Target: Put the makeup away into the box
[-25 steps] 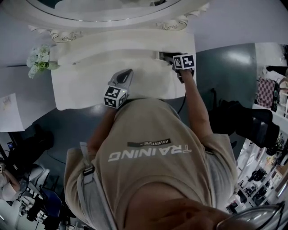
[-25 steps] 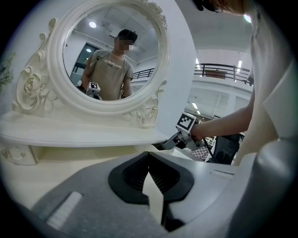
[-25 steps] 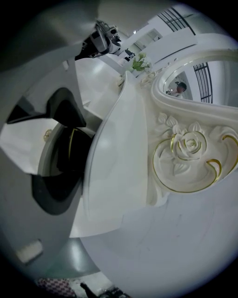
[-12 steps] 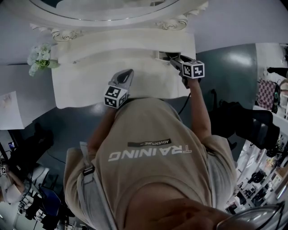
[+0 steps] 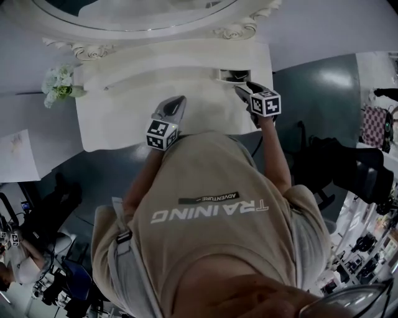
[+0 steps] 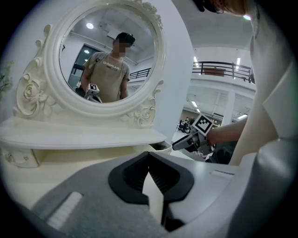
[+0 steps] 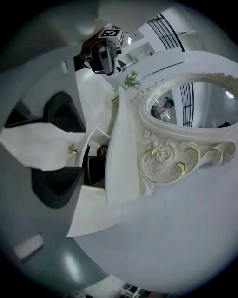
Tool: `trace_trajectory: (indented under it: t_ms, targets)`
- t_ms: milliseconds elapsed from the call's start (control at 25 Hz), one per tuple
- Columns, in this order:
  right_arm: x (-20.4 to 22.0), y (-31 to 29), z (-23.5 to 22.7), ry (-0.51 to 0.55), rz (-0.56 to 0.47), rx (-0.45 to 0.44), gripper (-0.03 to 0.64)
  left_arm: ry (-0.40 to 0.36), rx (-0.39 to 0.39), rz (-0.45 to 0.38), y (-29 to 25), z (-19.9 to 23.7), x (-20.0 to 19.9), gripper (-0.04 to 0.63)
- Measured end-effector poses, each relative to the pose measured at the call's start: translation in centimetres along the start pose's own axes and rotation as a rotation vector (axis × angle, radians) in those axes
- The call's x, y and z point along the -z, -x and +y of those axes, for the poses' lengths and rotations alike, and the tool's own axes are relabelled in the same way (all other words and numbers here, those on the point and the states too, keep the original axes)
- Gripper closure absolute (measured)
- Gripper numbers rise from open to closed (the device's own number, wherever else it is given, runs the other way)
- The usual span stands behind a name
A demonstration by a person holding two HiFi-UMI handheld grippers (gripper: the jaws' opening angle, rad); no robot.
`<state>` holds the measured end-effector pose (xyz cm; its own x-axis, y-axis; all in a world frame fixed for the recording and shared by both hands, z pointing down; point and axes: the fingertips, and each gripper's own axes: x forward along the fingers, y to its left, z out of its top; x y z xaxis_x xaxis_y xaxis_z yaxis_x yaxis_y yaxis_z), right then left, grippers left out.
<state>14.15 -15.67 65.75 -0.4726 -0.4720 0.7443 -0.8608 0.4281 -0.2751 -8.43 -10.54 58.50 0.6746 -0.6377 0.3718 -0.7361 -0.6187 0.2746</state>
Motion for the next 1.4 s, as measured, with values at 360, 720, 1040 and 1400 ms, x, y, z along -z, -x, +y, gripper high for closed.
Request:
trace_trajectory:
  t_ms: [360,720,1040,1400]
  targets:
    - [2.5,1.8,-1.3,-0.016,-0.094,0.055,0.614,-0.05,0.037,0.034,-2.0,-1.5,-1.1,0.597]
    - [5.1,1.7,-3.8,0.029,-0.179,0.002,0.614,-0.086,0.114,0.163,-8.1,-5.4,2.2,0.597]
    - [5.1,0.5,-5.9,0.079,-0.241,-0.042,0.614,-0.059,0.121,0.23,-14.0,-6.7,5.3,0.597]
    - [3.7,-0.9,-7.2,0.085,-0.241,-0.06,0.614,-0.036,0.139,0.29,-18.1,-6.4,7.0,0.597]
